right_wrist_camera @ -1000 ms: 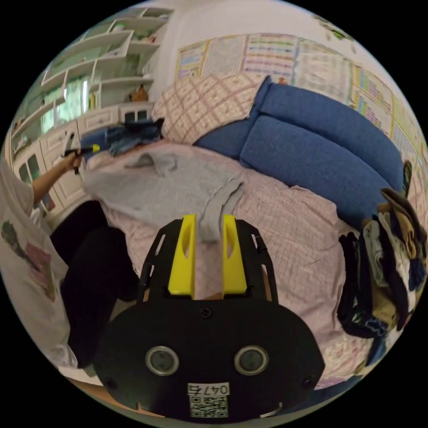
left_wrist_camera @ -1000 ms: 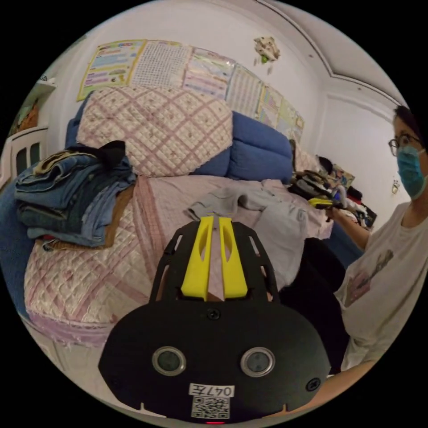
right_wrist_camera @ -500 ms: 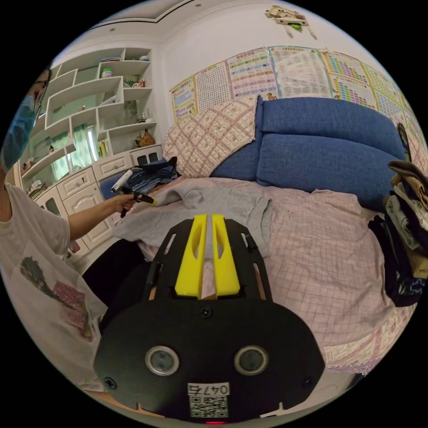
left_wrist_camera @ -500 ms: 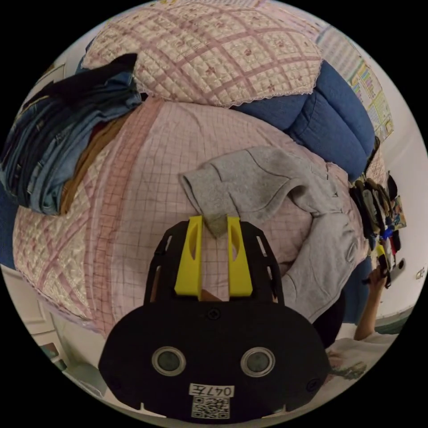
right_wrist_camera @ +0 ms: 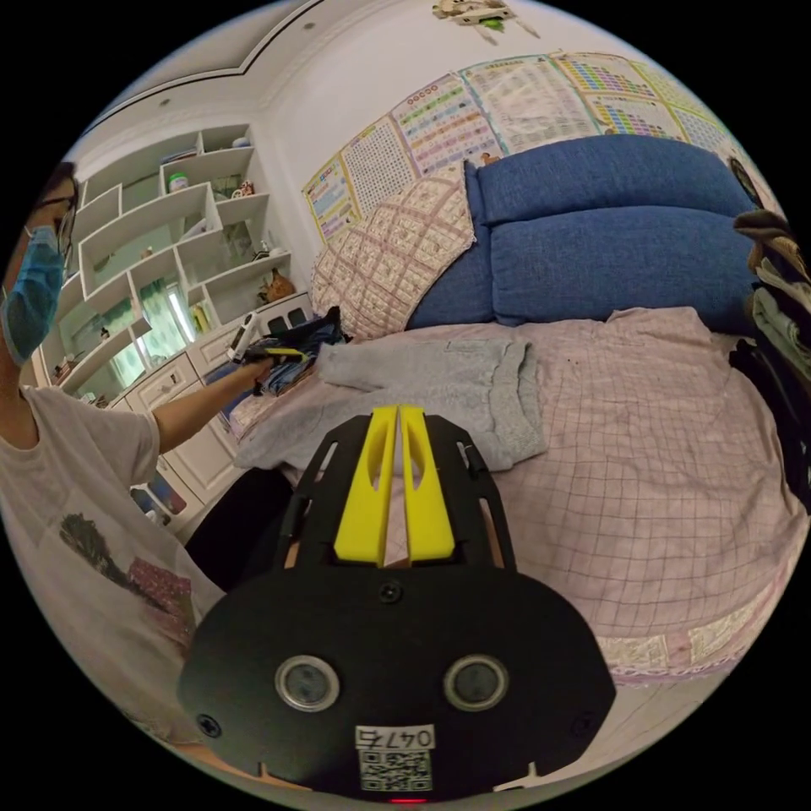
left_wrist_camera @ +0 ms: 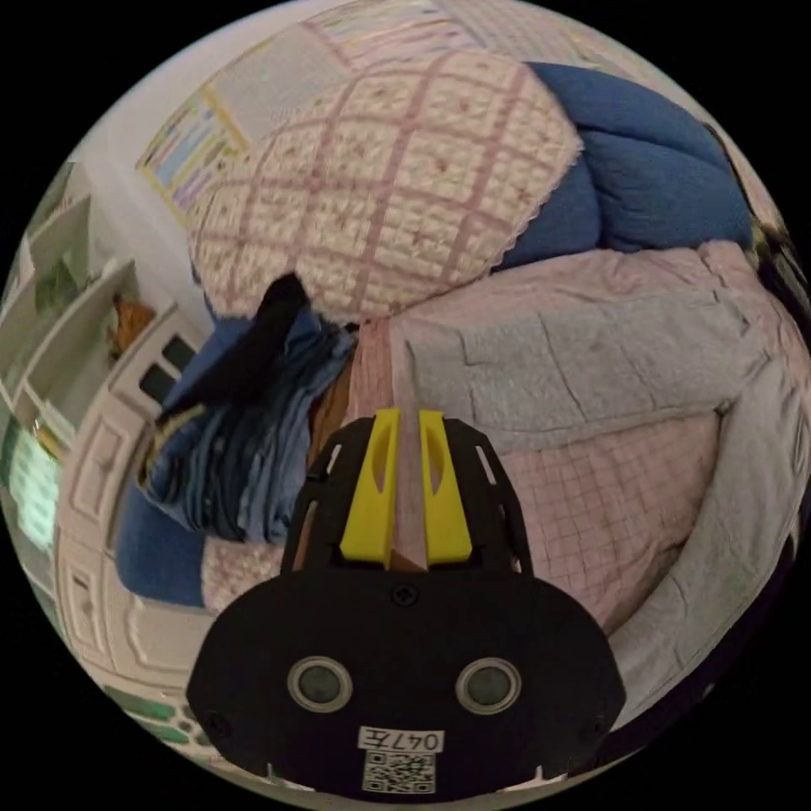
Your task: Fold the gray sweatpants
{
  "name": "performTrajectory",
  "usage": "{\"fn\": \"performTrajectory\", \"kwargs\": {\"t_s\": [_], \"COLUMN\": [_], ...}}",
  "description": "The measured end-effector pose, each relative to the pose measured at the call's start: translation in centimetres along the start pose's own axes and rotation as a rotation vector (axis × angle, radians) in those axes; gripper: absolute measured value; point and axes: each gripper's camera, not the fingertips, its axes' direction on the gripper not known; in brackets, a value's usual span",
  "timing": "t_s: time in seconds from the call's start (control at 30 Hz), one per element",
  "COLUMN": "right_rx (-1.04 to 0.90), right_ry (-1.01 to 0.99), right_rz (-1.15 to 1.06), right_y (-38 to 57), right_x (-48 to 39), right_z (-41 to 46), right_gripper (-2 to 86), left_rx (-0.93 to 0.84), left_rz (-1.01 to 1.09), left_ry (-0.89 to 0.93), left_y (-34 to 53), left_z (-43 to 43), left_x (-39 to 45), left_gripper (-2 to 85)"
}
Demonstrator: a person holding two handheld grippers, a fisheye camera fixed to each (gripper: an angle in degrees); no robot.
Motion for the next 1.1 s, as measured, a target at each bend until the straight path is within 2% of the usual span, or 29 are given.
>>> {"fn": "performTrajectory", "kwargs": {"t_s": [0.07, 0.2, 0.27, 0.4, 0.47, 0.63, 0.73, 0.8, 0.9, 0.97, 1.1], "right_rx": [-0.015, -0.048, -0.043, -0.032, -0.073, -0.281, -0.356, -0.395, -0.529, -0.581, -0.556], "right_ry": [0.010, 0.057, 0.069, 0.031, -0.004, 0.007, 0.044, 0.071, 0.126, 0.140, 0.113], "right_rz": [-0.023, -0.062, -0.043, -0.011, -0.084, -0.414, -0.503, -0.506, -0.483, -0.471, -0.455], "right_y": [-0.6, -1.6, -2.3, -3.9, -5.7, -9.2, -10.8, -11.7, -12.5, -13.0, -15.0], "right_x": [-1.2, -3.0, -3.8, -5.5, -8.3, -16.3, -19.6, -20.8, -21.9, -22.6, -23.9], "right_z": [0.3, 0.7, 1.1, 2.7, 4.6, 10.1, 13.3, 15.0, 18.2, 19.8, 20.5], "right_gripper": [-0.1, 0.7, 1.2, 2.9, 5.1, 7.2, 6.8, 6.1, 5.0, 3.7, 1.8], "left_rx": [0.043, 0.049, 0.065, 0.068, 0.053, -0.018, 0.070, 0.142, 0.193, 0.293, 0.527], "left_rz": [-0.152, -0.252, -0.369, -0.653, -0.781, -0.944, -1.002, -0.971, -0.872, -0.661, -0.255], "left_ry": [0.101, 0.236, 0.327, 0.523, 0.714, 0.831, 1.002, 1.017, 0.926, 0.861, 0.747], "left_y": [2.9, 9.5, 16.1, 26.7, 32.2, 37.0, 37.2, 36.8, 35.5, 32.4, 26.1], "left_z": [-1.8, -7.6, -11.2, -13.4, -12.8, -10.0, -9.2, -10.4, -13.2, -15.7, -20.5], "left_x": [-5.1, -10.6, -13.3, -15.8, -16.2, -17.4, -18.8, -19.5, -20.2, -20.4, -20.3], "left_gripper": [6.9, 11.5, 12.3, 12.5, 12.7, 13.3, 10.2, 6.5, 3.2, 2.1, 0.9]}}
